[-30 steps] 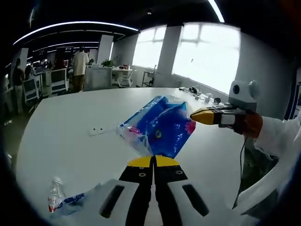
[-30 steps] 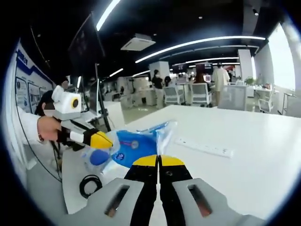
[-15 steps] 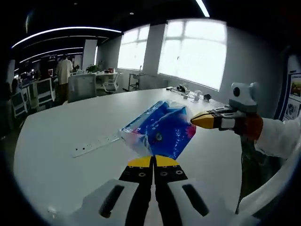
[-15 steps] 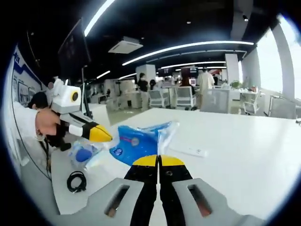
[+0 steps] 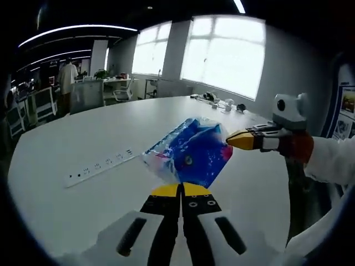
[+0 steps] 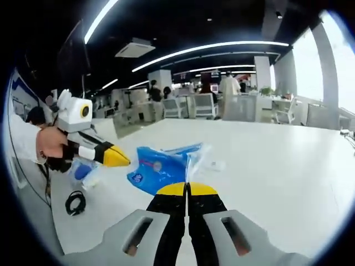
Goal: Arrange the tabletop items into an orderly group along one side of the table until the central work area is clear of visible clutter.
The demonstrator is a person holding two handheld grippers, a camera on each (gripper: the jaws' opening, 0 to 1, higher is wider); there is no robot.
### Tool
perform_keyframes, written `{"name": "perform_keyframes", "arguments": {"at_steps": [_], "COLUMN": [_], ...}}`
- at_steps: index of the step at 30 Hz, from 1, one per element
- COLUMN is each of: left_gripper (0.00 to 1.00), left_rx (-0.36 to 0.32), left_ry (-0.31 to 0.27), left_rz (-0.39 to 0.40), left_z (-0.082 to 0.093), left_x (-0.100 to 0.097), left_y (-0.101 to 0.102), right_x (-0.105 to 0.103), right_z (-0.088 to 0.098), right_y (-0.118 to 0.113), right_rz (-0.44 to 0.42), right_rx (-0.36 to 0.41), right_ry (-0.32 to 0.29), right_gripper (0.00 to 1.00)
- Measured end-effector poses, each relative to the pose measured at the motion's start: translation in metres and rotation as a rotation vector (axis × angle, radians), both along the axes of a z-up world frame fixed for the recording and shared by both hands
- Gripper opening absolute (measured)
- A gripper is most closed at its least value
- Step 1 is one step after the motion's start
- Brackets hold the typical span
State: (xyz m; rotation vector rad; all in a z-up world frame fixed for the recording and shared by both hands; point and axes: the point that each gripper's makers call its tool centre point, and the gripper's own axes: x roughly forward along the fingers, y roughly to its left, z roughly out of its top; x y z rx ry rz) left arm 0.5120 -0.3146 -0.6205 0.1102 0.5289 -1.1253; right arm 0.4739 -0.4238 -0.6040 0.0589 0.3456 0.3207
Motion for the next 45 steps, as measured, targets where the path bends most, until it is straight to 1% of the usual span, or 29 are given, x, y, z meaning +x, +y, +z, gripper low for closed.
{"name": "perform_keyframes", "arguments": {"at_steps": [3, 5, 7, 8, 10, 12, 13, 14, 15, 17, 19, 21, 26, 34, 40, 43, 45], "left_gripper": [0.00, 0.00, 0.00, 0.00, 0.00, 0.00, 0.00, 0.00, 0.00, 0.00, 0.00, 0.00, 0.00, 0.00, 0.00, 0.00, 0.00], "left_rx": [0.019, 0.024, 0.034, 0.043, 0.046, 0.073, 0.070, 0.072, 0.083, 0.089, 0.109, 0.110, 0.124, 0.135, 0.135, 0.136, 0.132], "left_ry": [0.016, 0.026, 0.036, 0.052, 0.058, 0.062, 0.074, 0.082, 0.086, 0.094, 0.099, 0.115, 0.126, 0.150, 0.162, 0.170, 0.182], "left_rz": [-0.003, -0.003, -0.002, 0.005, 0.001, -0.005, 0.001, 0.006, 0.010, 0.018, 0.018, 0.024, 0.037, 0.045, 0.050, 0.053, 0.062], "left_z": [-0.014, -0.023, -0.033, -0.040, -0.047, -0.059, -0.062, -0.066, -0.071, -0.076, -0.085, -0.089, -0.099, -0.111, -0.114, -0.116, -0.117], "left_x": [0.001, 0.002, 0.004, 0.005, 0.005, 0.006, 0.007, 0.008, 0.009, 0.011, 0.012, 0.012, 0.013, 0.009, 0.005, 0.005, 0.004], "left_y": [-0.006, -0.010, -0.013, -0.013, -0.015, -0.015, -0.015, -0.015, -0.014, -0.014, -0.013, -0.013, -0.012, -0.012, -0.014, -0.013, -0.012], "right_x": [0.002, 0.004, 0.006, 0.008, 0.010, 0.012, 0.013, 0.013, 0.014, 0.015, 0.016, 0.017, 0.014, 0.010, 0.007, 0.006, 0.005], "right_z": [-0.018, -0.026, -0.036, -0.042, -0.052, -0.060, -0.066, -0.069, -0.077, -0.083, -0.090, -0.094, -0.105, -0.116, -0.121, -0.124, -0.124], "right_y": [-0.007, -0.010, -0.014, -0.016, -0.018, -0.018, -0.017, -0.017, -0.016, -0.015, -0.014, -0.014, -0.015, -0.017, -0.018, -0.019, -0.017], "right_rz": [-0.006, -0.009, -0.015, -0.020, -0.028, -0.031, -0.031, -0.031, -0.034, -0.033, -0.034, -0.036, -0.037, -0.037, -0.041, -0.042, -0.038], "right_rx": [-0.002, -0.004, 0.004, 0.015, 0.026, 0.038, 0.038, 0.036, 0.043, 0.051, 0.050, 0.054, 0.045, 0.038, 0.040, 0.022, 0.052], "right_ry": [0.034, 0.047, 0.059, 0.071, 0.084, 0.097, 0.108, 0.111, 0.128, 0.135, 0.148, 0.156, 0.184, 0.208, 0.218, 0.226, 0.226], "right_gripper": [0.00, 0.00, 0.00, 0.00, 0.00, 0.00, 0.00, 0.00, 0.00, 0.00, 0.00, 0.00, 0.00, 0.00, 0.00, 0.00, 0.00]}}
